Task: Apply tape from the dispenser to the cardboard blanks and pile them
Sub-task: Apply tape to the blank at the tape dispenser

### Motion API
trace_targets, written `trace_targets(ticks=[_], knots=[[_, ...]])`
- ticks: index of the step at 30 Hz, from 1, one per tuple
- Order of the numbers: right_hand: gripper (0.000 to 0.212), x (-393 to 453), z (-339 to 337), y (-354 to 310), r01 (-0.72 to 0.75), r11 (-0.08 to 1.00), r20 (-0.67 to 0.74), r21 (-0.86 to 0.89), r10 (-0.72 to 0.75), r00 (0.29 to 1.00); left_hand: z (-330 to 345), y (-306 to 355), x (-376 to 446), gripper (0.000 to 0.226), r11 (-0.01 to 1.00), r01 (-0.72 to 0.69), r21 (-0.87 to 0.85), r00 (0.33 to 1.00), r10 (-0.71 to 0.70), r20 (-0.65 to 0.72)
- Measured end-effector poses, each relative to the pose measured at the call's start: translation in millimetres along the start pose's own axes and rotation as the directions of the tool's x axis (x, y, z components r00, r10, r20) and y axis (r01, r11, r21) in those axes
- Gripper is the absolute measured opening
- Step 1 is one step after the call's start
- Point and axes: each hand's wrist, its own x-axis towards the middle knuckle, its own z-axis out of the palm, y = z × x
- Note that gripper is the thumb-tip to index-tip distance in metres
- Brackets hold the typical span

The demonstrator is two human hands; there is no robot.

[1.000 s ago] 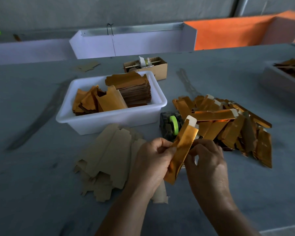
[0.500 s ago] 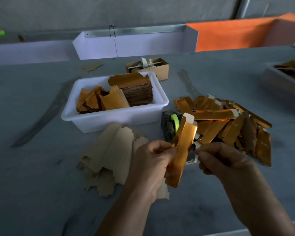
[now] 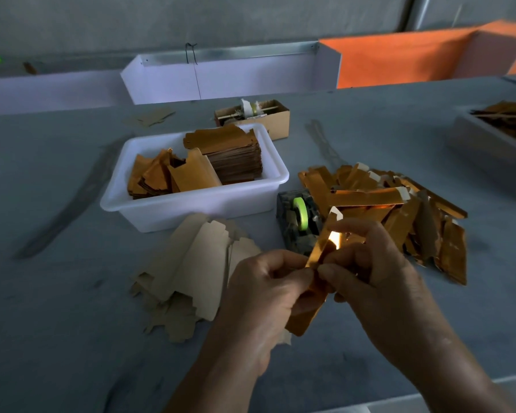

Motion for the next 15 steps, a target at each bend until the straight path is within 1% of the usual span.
trace_targets(ticks=[6, 8, 12, 15], knots=[[0.030, 1.1, 3.8, 1.1, -0.046, 0.998, -0.032, -0.037, 0.045, 0.998, -3.7, 3.4, -1.0, 0.014, 0.999, 0.036, -0.009, 0.998, -0.036, 0.044], [0.029, 1.1, 5.5, 1.3, -0.051, 0.997, -0.050, -0.064, 0.048, 0.998, -4.4, 2.1, -0.7, 0.012, 1.000, 0.019, 0.024, 0.999, -0.020, 0.040], [0.028, 0.7, 12.5, 0.7, -0.060, 0.990, -0.083, -0.130, 0.049, 0.995, -1.8, -4.1, -0.6, 0.016, 0.989, -0.073, 0.126, 0.995, 0.081, -0.060], [0.028, -0.2, 12.9, -0.7, -0.073, 0.978, -0.095, -0.196, 0.055, 0.994, 4.1, -10.2, -1.9, 0.019, 0.962, -0.163, 0.220, 0.970, 0.198, -0.144]])
